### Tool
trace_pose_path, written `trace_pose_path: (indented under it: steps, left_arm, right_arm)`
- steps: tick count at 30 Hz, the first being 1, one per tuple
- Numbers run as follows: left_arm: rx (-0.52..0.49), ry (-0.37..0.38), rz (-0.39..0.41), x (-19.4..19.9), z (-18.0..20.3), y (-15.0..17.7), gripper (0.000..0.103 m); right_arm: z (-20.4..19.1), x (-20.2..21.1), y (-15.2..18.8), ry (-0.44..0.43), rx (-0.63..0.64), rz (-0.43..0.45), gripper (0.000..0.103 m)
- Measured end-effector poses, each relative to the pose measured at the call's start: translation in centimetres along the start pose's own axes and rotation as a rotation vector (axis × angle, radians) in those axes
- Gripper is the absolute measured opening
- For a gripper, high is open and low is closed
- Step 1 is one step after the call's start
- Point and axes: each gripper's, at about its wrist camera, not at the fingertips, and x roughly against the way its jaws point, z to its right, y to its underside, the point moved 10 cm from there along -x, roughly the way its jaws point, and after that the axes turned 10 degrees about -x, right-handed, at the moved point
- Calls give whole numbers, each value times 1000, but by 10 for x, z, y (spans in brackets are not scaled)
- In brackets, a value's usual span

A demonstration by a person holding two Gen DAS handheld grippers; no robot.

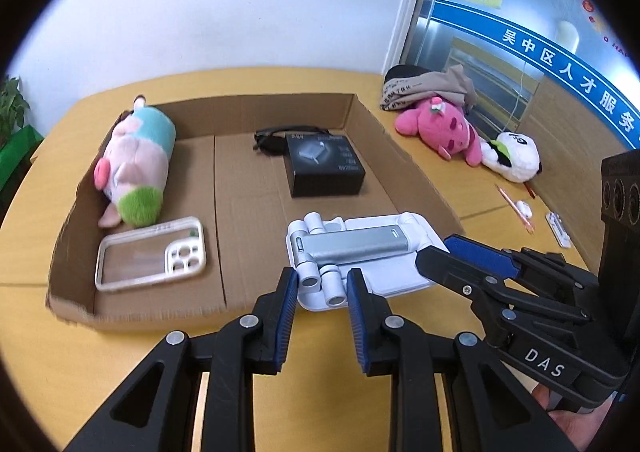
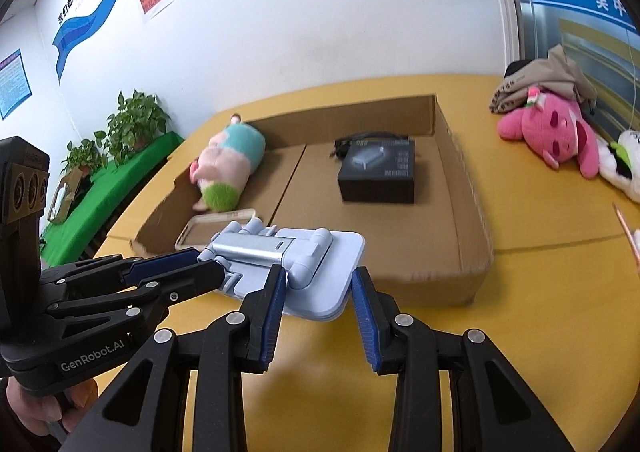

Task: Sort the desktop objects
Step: 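Lift the phone stand with both grippers and lower it into the box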

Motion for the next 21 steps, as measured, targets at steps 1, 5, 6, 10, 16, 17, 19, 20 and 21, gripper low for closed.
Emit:
trace_pose_path:
  steps: [1,5,6,10,16,17,19,20,21]
  left_arm:
    - [0,0,-1,-4,-3,-5,24]
    - [-1,2,-18,-24,-14,-22,24]
    - [2,7,-25,-31,-17,-26,24]
    - [16,21,-58,-59,-27,-41,24]
    - [32,46,-126,-101,-32,-43,24]
    - [32,43,-142,-108,-32,-41,24]
    - [48,51,-184,-122,-32,-34,24]
    - [60,58,-202,-128,-33,-31,24]
    - [73,63,-220,-134,-34,-27,24]
  right_arm:
    - [1,-3,-6,-1,0,2,37]
    - [7,-24,-26,-3,-7,-9,37]
    - [9,-30,-31,-1,-9,-11,37]
    - [19,-57,-50,9,-12,-33,37]
    - [39,-90,-58,36,-33,-83,39]
    - [43,-95,-57,45,-37,-94,39]
    - [49,-106,-53,60,-44,-120,39]
    - [53,-111,-50,70,-47,-136,39]
    - [56,-117,-48,79,-49,-152,39]
